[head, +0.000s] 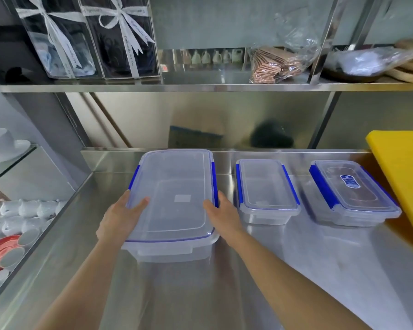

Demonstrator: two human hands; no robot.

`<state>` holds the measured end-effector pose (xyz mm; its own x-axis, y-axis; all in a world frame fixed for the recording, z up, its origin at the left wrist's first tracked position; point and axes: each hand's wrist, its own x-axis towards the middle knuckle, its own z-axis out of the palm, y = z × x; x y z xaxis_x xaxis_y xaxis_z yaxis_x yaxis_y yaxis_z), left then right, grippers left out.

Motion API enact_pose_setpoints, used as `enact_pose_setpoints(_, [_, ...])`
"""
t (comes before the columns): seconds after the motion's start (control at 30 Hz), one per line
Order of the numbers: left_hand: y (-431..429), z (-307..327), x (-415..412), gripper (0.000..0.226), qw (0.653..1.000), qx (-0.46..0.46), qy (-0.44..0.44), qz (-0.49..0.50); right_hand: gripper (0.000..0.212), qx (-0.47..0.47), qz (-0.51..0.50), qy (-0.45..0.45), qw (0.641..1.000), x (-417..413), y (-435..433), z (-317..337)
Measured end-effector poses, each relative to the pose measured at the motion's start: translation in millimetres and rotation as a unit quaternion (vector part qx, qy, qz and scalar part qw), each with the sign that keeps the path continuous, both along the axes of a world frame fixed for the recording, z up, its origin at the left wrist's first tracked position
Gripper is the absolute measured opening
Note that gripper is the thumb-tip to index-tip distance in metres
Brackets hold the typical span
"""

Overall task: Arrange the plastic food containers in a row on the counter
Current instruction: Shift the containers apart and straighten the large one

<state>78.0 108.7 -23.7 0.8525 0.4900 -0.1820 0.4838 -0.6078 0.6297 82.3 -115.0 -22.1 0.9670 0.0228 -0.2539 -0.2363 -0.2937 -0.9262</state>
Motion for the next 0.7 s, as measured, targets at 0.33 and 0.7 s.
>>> enact_pose_setpoints(0.33, [2.0, -4.3, 4.5, 0.082, 1.000, -0.002, -0.009, 0.000, 0.043, -0.053, -0.007, -0.010, 0.999, 2.2, 1.7, -2.2])
enact_pose_setpoints(0.7, [6.0, -2.9, 4.5, 0.085, 1.000, -0.015, -0.003, 0.015, 0.046, -0.069, 0.032, 0.005, 0.997, 6.4, -0.5, -3.4])
